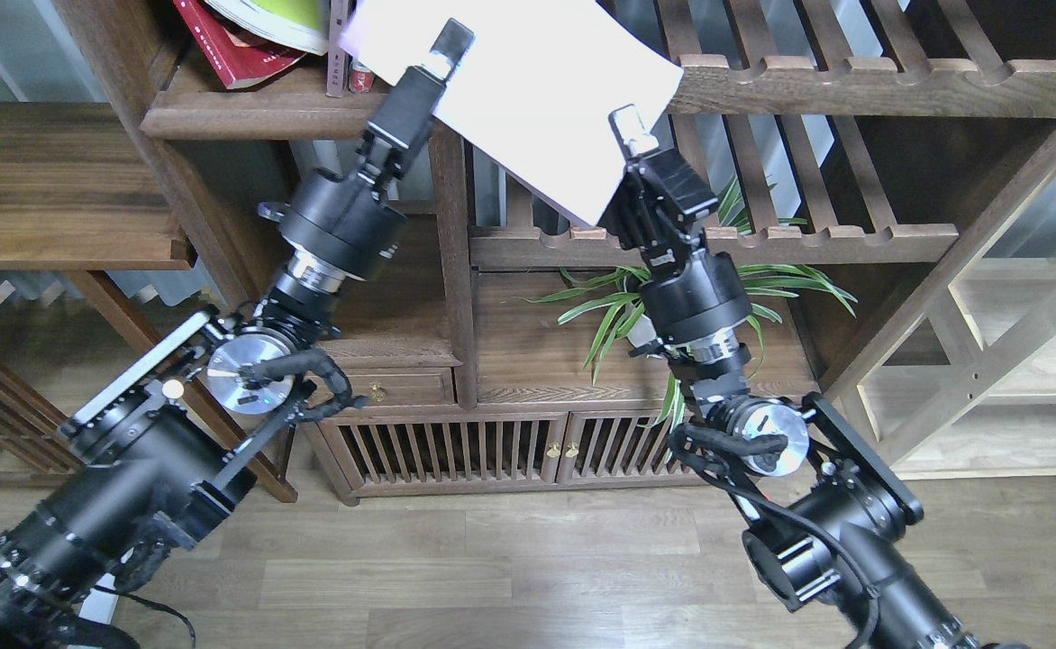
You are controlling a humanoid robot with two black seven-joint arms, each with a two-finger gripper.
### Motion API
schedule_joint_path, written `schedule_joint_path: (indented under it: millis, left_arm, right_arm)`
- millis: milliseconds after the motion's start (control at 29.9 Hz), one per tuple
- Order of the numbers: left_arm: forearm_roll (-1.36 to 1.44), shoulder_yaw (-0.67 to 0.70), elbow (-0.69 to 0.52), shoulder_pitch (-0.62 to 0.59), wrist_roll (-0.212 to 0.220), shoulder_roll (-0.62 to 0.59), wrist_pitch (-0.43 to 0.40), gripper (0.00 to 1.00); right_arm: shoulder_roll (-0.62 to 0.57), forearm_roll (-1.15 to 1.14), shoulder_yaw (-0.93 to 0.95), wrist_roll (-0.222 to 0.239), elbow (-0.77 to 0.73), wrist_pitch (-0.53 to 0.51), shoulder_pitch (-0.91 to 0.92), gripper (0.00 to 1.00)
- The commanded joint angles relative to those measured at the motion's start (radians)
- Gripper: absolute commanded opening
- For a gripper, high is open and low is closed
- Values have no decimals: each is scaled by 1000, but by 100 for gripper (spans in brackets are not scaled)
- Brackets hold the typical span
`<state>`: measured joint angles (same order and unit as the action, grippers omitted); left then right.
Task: Organize books on shelf
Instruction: 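Hold the white book upright between both grippers, then carry the white book with the left gripper up to the upper shelf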
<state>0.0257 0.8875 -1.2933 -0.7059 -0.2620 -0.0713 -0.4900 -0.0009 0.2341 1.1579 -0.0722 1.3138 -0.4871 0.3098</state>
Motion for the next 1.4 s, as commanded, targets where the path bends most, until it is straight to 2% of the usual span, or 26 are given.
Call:
schedule_joint_path:
  millis: [0,201,435,669,869,1137,1371]
  left_arm:
    - [13,-7,-1,0,4,4,1,1]
    - [14,-7,-4,0,4,1,1,1]
    - [49,-7,-37,12,6,-53,1,1]
    - [54,8,-109,54,6,-154,1,1]
    - [75,25,-216,75,7,-261,1,2]
    - [191,76,-287,78,12,-383,1,1]
    - [249,128,-373,97,17,-539,1,1]
  right_arm:
    - [1,-1,0,3,2,-2,9,47]
    - [1,-3,13,5,1,-2,17,56]
    - [1,-4,36,5,1,-2,19,58]
    - [1,-6,78,5,-7,-2,35,64]
    - [1,-4,103,3,-18,-2,58,65]
    - [1,-3,103,2,-30,-2,69,65]
    - [1,-3,103,2,-31,-2,68,68]
